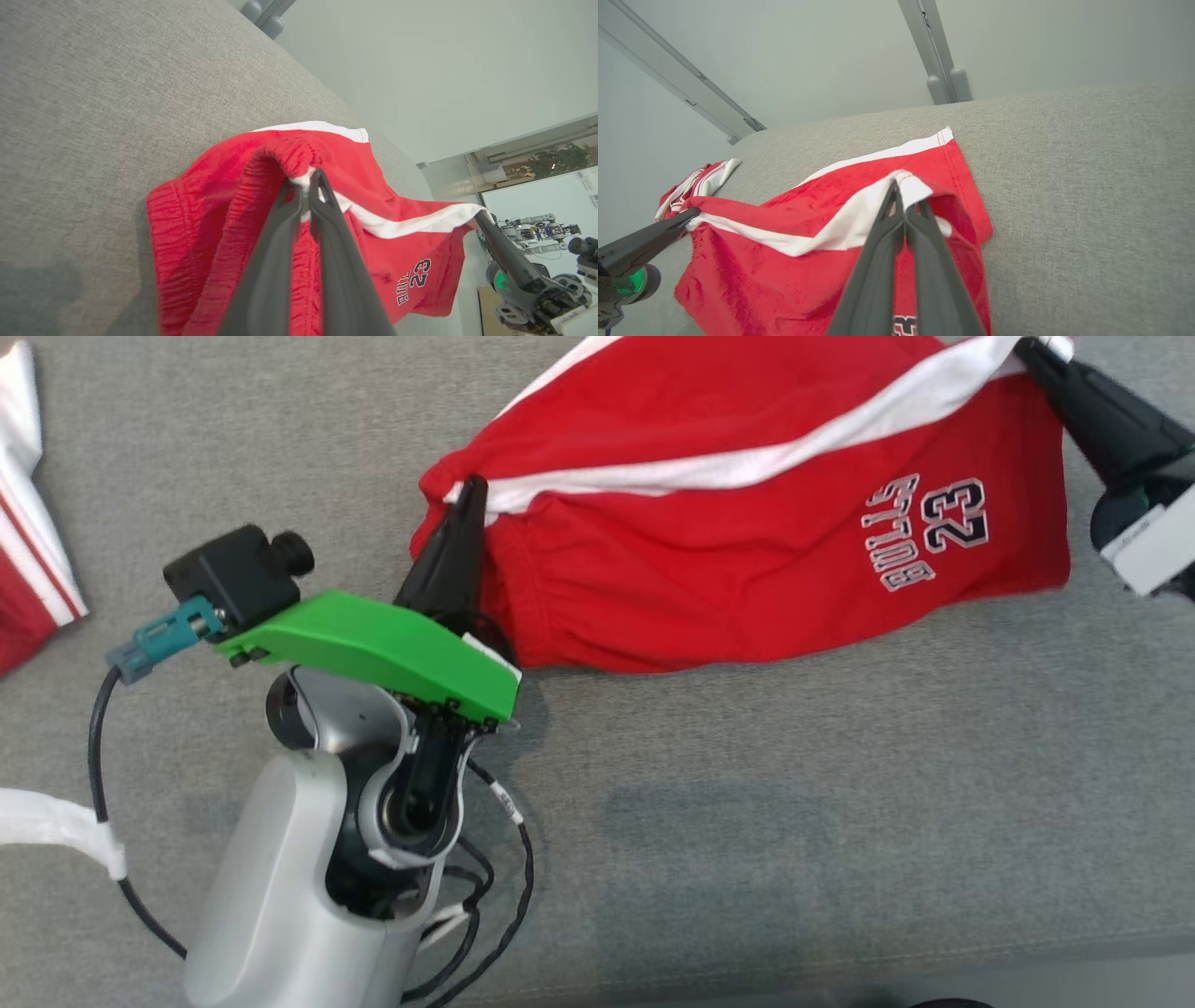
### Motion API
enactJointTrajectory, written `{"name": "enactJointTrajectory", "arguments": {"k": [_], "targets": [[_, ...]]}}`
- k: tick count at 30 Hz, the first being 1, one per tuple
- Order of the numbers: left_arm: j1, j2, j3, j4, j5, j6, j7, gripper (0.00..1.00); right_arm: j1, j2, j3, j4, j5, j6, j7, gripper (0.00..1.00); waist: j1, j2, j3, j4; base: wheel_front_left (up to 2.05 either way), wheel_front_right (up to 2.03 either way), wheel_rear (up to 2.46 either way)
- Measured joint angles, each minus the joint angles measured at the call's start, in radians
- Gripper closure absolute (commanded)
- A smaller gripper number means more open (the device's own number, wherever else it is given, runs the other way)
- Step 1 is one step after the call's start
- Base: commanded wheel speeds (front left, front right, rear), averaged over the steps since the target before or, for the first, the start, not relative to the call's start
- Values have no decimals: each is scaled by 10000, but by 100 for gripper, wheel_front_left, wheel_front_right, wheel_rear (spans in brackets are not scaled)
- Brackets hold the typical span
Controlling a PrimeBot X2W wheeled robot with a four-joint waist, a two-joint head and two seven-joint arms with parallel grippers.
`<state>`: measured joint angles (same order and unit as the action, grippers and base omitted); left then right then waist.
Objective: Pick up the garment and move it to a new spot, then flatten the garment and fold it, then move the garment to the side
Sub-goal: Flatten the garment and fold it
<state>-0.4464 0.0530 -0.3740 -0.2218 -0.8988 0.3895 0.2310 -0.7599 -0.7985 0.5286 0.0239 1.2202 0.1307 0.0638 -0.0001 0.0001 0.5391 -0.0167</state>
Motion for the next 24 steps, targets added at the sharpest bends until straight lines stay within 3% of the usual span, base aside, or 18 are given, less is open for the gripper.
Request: {"name": "enactJointTrajectory", "arguments": {"k": [5, 10, 24], "targets": [[-1057, -21, -236, 972, -968, 343, -1060, 100, -1543, -2, 575, 1737, -217, 0, 332, 100, 0, 0, 372, 650, 0, 0, 0], [-1921, -25, -809, 2010, -1618, 466, -1962, 100, -2617, 25, 1068, 2717, -326, 0, 301, 100, 1, 0, 755, 1155, 0, 0, 0], [-3486, -35, -2247, 3373, -3158, 665, -3741, 100, -4543, -2, 2579, 3933, -901, 0, -270, 100, 1, 0, 1345, 1837, 0, 0, 0]]}}
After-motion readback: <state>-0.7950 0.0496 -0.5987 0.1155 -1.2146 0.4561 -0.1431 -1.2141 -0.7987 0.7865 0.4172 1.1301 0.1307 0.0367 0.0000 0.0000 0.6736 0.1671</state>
